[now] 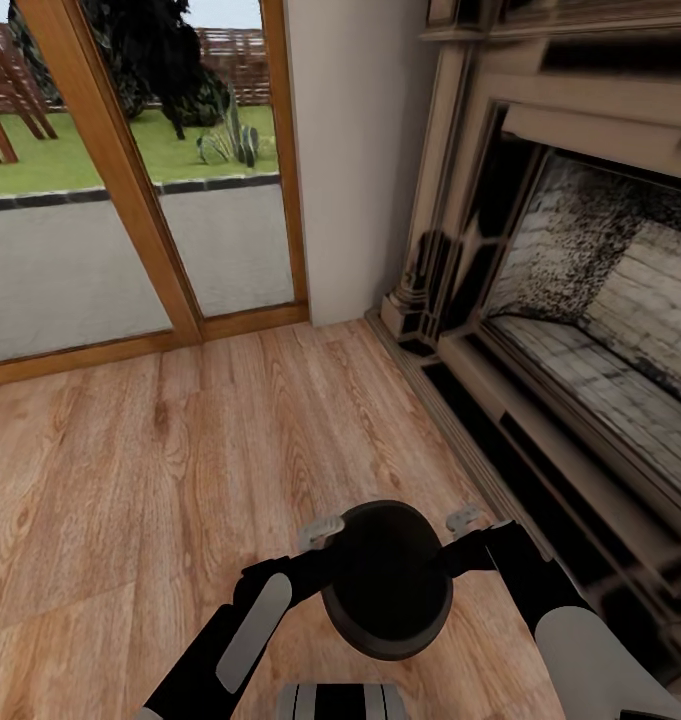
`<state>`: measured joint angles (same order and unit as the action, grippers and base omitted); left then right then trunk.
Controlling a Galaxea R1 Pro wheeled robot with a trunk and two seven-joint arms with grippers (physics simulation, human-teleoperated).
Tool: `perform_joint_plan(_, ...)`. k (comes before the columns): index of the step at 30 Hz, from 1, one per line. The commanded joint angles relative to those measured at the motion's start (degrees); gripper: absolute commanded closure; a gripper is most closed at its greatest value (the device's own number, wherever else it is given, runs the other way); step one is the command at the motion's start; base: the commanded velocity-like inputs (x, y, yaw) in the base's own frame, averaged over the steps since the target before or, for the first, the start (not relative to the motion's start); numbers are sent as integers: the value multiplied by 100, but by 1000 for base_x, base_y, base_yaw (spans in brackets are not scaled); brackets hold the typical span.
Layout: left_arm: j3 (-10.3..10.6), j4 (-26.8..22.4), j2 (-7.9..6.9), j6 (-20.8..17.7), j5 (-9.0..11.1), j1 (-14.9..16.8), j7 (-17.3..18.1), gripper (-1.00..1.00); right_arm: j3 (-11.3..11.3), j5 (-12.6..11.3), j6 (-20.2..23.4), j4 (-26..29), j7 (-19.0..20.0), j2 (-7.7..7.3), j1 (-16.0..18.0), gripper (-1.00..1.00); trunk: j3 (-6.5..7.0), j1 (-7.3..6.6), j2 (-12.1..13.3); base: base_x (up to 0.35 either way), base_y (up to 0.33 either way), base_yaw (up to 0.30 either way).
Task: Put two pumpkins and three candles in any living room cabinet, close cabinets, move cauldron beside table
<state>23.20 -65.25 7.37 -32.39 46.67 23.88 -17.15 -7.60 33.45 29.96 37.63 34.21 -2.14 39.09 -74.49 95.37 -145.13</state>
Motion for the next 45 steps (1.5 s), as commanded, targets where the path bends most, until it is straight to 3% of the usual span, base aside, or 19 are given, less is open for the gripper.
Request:
perform_joint_plan(1,7,-11,1,-9,61,2,-71,-100,-21,81,9,10,57,0,3,100,-4,-1,-2,0,0,0)
perform_joint_plan(11,92,-14,-8,-12,62,2,-104,-100,4,65,10,16,164,-58,3,100,-4,-1,-2,0,0,0)
perform_joint_plan(27,10,-14,-68,-22,78,-1,-113,-100,4,74,10,16,156,-58,3,100,-4,-1,-2,0,0,0)
perform_joint_plan(45,-1,-6,-93,-22,87,-5,-113,-100,12,82,1,16,122,-49,3,100,-381,43,-25,0,0,0)
